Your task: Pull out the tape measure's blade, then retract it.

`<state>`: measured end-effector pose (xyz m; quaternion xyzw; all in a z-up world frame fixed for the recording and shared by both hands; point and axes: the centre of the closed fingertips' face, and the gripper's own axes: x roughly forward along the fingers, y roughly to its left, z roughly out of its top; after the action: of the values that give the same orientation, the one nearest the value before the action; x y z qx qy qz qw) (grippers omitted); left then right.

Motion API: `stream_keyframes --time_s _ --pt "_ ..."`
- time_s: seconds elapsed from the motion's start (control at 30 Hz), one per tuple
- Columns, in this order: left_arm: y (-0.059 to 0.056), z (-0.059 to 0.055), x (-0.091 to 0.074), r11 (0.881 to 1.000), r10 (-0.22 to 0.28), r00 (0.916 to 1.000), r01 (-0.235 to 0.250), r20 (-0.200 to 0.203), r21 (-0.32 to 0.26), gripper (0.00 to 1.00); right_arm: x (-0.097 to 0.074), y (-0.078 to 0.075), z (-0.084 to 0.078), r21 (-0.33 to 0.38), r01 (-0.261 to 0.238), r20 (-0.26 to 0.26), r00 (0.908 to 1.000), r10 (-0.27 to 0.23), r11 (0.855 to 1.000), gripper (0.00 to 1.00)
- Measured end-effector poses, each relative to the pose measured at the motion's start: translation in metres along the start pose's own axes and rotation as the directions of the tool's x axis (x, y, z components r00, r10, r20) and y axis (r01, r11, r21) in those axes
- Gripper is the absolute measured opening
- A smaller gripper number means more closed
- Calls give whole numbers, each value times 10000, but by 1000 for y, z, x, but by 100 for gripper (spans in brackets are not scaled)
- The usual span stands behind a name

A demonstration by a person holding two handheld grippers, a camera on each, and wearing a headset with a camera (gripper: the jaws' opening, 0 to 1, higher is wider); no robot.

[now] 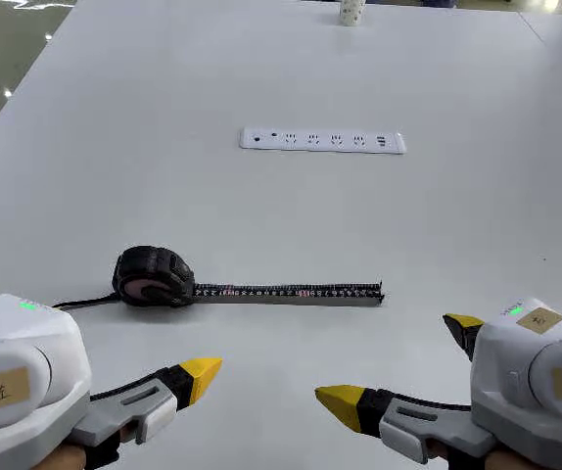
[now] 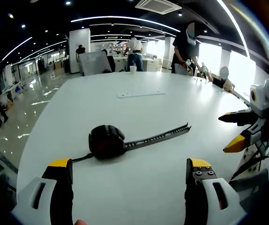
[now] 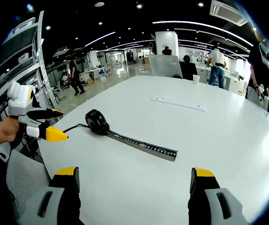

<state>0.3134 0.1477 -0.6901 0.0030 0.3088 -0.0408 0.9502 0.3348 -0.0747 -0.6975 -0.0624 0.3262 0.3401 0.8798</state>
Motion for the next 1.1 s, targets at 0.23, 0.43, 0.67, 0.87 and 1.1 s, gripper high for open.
stream_keyframes --time_s 0.23,0.43,0.67,0.87,1.1 --pt "-1 -4 6 9999 43 9999 -44 -92 -150 99 4 -1 1 -151 -271 -140 9995 269 9995 98" --pt "1 -3 10 9996 159 9998 -162 -95 -241 99 11 -5 5 -452 -459 -342 9984 444 9979 98" --pt "5 1 18 9993 218 9997 -222 -101 -312 98 17 -12 2 -975 -747 -785 9946 672 9924 96" --pt "9 4 26 9989 274 9996 -277 -87 -381 96 19 -21 -2 -1356 -1032 -1079 9902 889 9854 92" --pt "15 6 36 9983 336 9993 -343 -139 -473 97 22 -25 -8 -1706 -1667 -1588 9773 1399 9711 88"
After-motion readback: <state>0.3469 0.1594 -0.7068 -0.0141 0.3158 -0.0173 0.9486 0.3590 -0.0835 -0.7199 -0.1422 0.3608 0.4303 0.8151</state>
